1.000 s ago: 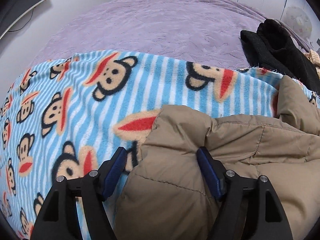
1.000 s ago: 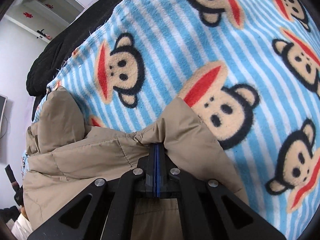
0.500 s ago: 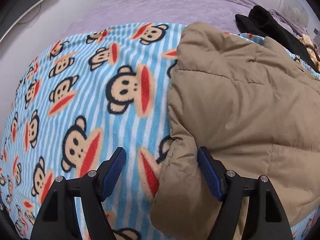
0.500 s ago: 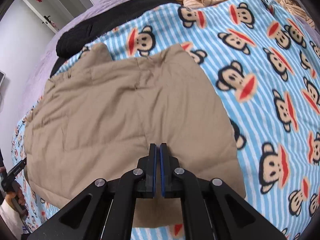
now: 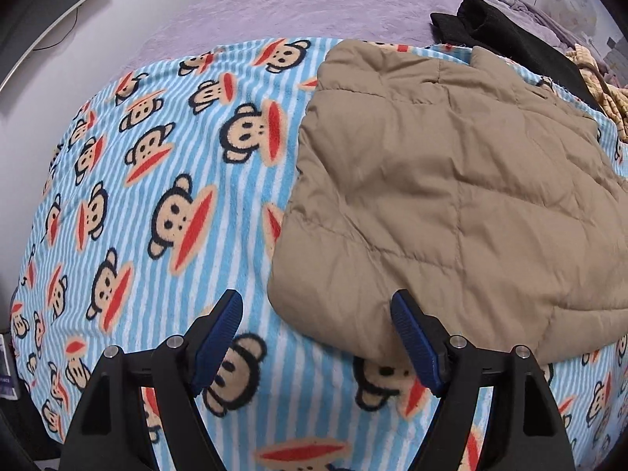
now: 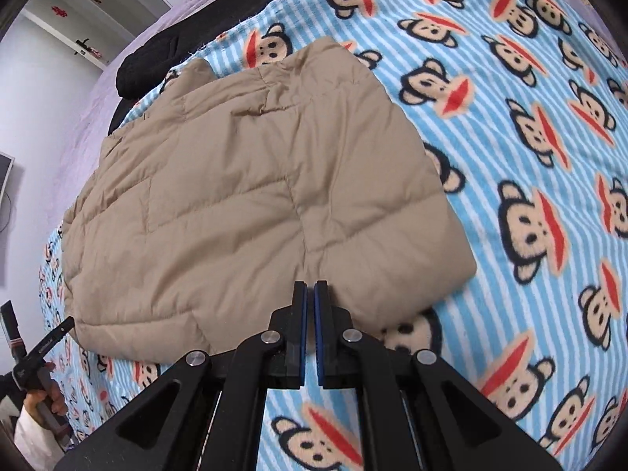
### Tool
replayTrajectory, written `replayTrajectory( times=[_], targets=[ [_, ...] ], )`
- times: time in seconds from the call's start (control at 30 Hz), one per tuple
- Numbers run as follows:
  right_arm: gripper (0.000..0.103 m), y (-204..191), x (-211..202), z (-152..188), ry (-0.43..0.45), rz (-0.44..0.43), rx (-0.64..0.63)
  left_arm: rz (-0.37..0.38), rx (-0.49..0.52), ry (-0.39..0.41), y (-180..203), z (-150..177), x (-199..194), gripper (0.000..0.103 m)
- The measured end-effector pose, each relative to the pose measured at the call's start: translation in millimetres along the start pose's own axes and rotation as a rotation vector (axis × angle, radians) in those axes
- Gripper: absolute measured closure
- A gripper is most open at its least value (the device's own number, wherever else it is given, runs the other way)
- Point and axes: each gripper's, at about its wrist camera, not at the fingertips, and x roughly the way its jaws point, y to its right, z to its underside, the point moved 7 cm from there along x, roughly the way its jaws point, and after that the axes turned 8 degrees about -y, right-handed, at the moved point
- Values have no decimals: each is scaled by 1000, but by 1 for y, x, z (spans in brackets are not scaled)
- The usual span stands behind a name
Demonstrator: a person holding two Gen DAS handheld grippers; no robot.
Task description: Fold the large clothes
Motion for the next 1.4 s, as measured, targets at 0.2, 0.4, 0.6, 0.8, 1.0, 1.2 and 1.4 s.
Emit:
replayTrajectory(
  times=[0.2, 0.4, 0.6, 0.8, 1.0, 1.2, 1.4],
  targets=[
    [99, 12, 3, 27, -46, -31, 80, 55, -29, 0, 8, 15, -9, 11],
    [99, 12, 6, 43, -62, -44, 90, 47, -33, -4, 10, 24, -12, 0],
    [98, 7, 11, 42, -75, -59, 81, 62, -33, -30, 14, 33, -9, 0],
    [0, 2, 14, 42, -74, -148, 102, 73, -48, -55, 19, 39, -4, 0],
    [0, 1, 24, 43, -88, -204, 140, 101, -55, -85, 26, 43, 1, 0],
    [0, 11, 31, 40, -67, -352, 271, 193, -101, -134, 32, 44, 15, 0],
    [0, 15, 41, 33, -72, -447, 364, 354, -192, -156, 31, 36, 19, 0]
  ],
)
